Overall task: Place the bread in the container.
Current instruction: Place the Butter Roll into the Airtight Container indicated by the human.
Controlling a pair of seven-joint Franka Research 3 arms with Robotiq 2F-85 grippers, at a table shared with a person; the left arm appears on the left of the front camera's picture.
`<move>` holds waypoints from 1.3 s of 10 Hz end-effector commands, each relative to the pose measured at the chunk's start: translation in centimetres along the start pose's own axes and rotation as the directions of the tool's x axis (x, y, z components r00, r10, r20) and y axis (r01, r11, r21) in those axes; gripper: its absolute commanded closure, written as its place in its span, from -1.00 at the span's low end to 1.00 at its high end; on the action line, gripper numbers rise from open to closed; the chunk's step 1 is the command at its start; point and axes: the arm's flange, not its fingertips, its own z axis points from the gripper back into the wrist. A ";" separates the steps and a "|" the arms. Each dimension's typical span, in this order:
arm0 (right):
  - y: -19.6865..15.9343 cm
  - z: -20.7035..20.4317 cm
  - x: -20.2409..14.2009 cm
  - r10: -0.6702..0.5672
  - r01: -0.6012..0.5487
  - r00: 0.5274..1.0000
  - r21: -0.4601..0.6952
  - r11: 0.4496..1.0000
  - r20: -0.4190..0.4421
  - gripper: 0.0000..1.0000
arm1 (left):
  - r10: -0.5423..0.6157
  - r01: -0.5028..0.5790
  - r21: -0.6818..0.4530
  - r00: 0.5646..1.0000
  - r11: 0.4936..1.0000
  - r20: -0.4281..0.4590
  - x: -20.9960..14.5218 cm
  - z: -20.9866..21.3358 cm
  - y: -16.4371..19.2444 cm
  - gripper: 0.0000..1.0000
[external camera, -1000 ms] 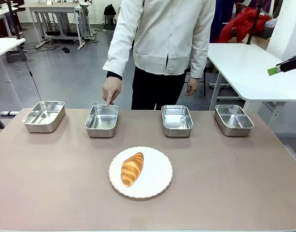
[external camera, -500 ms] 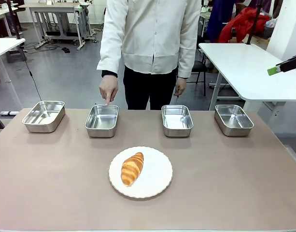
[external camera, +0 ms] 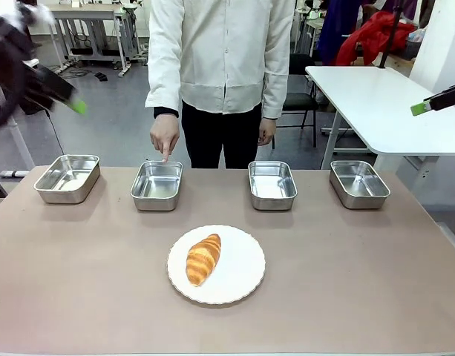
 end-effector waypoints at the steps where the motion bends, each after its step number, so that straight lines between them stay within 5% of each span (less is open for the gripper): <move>1: 0.0 0.1 0.0 0.000 0.000 1.000 0.002 1.000 0.006 -1.00 | 0.023 -0.022 0.013 0.991 1.000 -0.129 0.4 -3.4 -5.5 -1.00; 3: 0.0 0.1 0.0 0.000 0.000 1.000 0.002 1.000 0.006 -1.00 | 0.040 -0.032 0.038 0.975 0.999 -0.220 -1.2 -8.1 -11.1 -1.00; 9: 0.0 0.1 0.0 0.000 0.000 1.000 0.002 1.000 0.006 -1.00 | 0.037 -0.034 0.016 0.978 0.999 -0.207 -1.4 -8.1 -11.6 -1.00; 13: 0.0 0.1 0.0 0.000 0.000 1.000 0.002 1.000 0.006 -1.00 | 0.106 -0.096 0.049 0.942 0.994 -0.318 -3.1 -17.2 -16.5 -1.00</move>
